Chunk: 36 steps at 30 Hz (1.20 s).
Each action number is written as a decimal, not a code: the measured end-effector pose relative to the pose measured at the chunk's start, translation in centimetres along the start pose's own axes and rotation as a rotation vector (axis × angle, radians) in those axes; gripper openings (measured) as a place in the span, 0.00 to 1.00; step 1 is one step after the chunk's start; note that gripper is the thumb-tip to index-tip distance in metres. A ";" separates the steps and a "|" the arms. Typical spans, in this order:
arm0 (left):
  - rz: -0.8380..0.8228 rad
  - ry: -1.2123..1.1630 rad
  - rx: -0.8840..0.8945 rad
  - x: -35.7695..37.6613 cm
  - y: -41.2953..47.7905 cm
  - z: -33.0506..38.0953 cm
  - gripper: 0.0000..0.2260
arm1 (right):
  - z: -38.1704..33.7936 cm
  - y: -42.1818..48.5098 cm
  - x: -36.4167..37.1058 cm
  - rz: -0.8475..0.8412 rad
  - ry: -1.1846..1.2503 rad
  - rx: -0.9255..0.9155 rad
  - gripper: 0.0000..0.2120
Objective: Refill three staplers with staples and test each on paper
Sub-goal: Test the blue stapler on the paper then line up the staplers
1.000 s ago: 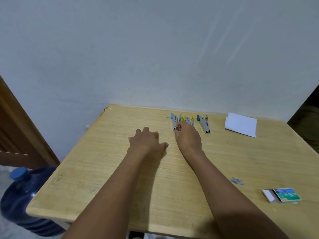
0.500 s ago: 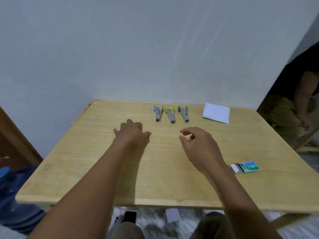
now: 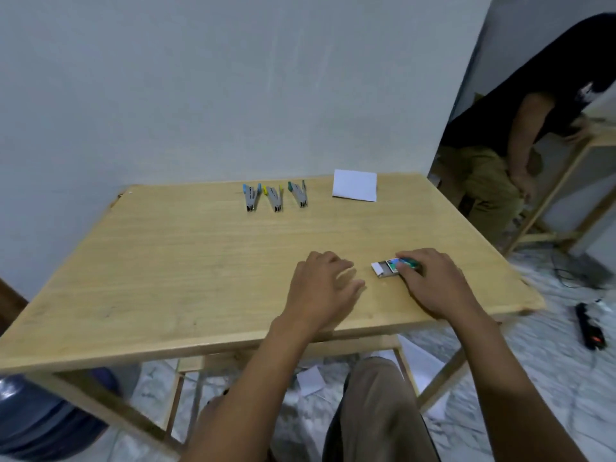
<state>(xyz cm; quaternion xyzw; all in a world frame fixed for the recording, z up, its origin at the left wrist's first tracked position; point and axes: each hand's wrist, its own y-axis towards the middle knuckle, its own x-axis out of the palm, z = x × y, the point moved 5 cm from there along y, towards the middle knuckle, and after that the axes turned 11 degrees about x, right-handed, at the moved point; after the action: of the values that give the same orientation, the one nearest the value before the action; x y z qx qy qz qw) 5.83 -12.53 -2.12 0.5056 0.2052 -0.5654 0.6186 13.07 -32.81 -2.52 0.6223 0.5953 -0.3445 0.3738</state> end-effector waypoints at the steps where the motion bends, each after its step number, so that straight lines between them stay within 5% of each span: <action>1: -0.027 0.024 -0.003 0.7 0.3 0.5 0.17 | 0.1 -0.1 0.1 0.016 0.009 -0.001 0.14; 32: 0.029 -0.182 -0.084 1.8 1.8 1.2 0.17 | -0.6 -1.4 1.3 0.059 0.078 -0.162 0.16; 36: 0.166 -0.239 -0.110 0.4 1.7 -0.3 0.18 | -0.5 -1.3 1.3 0.045 0.058 -0.149 0.19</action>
<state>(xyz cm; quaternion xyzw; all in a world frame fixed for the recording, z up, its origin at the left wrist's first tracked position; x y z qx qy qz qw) 7.56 -12.72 -1.89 0.4153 0.1180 -0.5565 0.7099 11.86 -31.72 -3.52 0.6155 0.6157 -0.2728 0.4094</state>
